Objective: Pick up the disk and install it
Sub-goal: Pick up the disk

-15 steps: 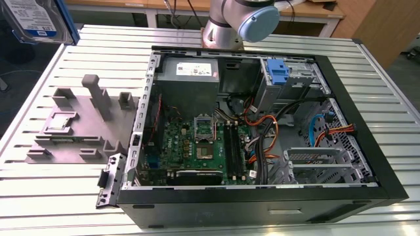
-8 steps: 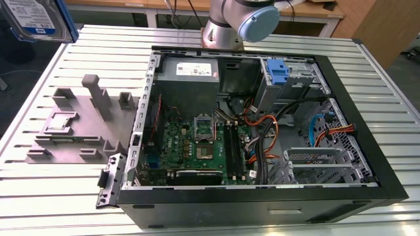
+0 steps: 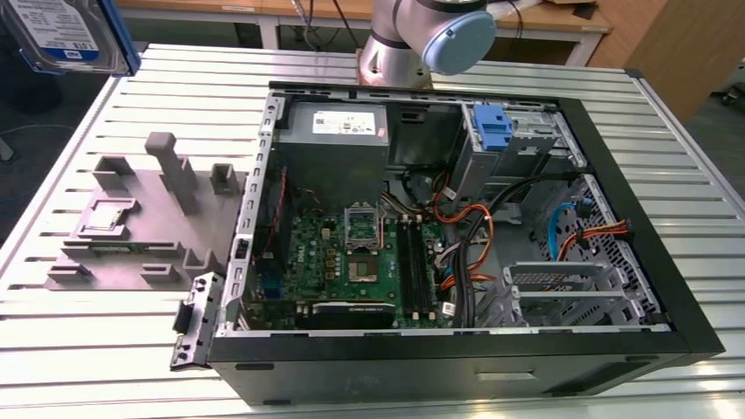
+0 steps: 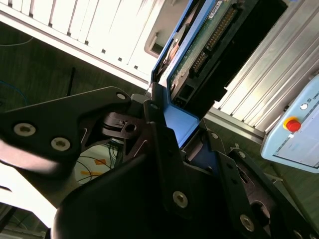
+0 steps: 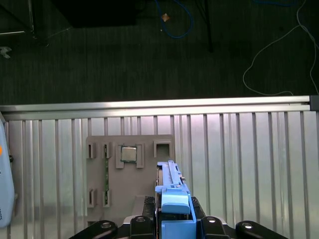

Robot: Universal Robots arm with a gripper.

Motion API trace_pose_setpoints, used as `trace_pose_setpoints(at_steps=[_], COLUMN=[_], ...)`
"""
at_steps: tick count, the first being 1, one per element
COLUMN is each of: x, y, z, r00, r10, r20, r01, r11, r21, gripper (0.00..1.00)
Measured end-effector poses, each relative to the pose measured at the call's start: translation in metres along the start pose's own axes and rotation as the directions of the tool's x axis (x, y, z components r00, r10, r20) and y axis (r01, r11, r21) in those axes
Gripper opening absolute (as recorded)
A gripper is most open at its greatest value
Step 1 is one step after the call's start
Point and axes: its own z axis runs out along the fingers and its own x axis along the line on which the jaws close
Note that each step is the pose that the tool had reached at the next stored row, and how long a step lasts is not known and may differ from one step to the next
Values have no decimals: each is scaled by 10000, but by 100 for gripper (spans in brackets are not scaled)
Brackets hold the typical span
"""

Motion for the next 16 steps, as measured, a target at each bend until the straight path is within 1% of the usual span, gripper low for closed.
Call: trace_pose_setpoints(at_steps=[16], x=[-3], y=[-61], z=[-1], r00=[10000], r10=[0], r20=[0], r01=[0], r11=[10000], r21=[-1], gripper=[37])
